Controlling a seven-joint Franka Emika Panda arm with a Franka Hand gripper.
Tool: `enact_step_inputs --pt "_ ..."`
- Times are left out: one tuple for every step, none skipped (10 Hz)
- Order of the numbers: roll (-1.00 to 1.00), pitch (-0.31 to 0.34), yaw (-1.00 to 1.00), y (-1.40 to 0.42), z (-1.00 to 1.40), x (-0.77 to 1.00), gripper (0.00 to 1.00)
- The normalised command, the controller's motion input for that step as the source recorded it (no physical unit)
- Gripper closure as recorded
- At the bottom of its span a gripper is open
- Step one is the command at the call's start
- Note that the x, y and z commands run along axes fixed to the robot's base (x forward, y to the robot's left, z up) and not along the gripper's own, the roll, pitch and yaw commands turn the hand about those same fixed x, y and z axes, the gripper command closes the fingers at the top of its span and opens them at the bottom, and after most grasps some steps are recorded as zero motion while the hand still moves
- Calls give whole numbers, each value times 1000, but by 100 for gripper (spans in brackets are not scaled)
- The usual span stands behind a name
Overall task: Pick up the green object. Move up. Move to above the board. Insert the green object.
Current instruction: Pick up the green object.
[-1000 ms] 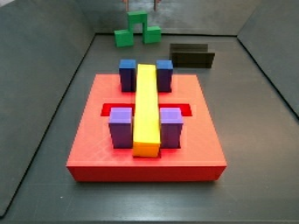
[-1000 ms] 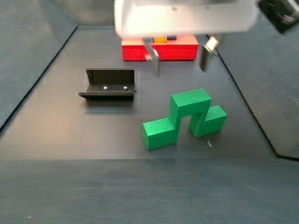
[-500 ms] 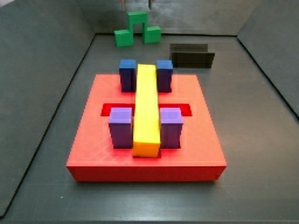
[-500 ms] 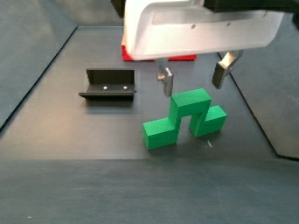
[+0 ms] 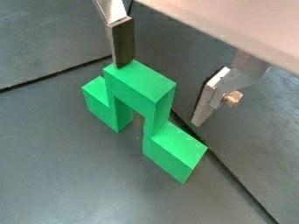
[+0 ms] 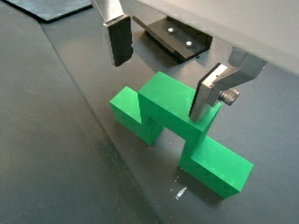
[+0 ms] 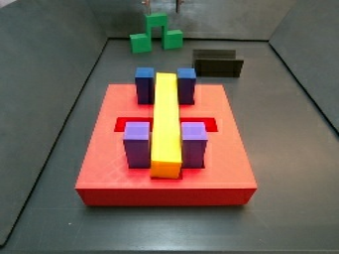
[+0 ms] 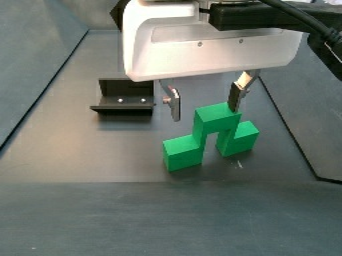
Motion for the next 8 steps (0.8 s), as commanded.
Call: enact_step_inputs --pt "0 -21 91 -97 249 -20 0" --pt "3 -21 131 -166 217 0 0" --pt "21 0 17 -37 0 9 0" --pt "96 7 6 0 0 0 0" --pt "223 0 0 0 -177 -171 0" --pt "304 0 0 -66 -297 -243 0" --pt "247 0 0 -89 -257 -160 0" --pt "169 -6 0 -40 -206 -94 0"
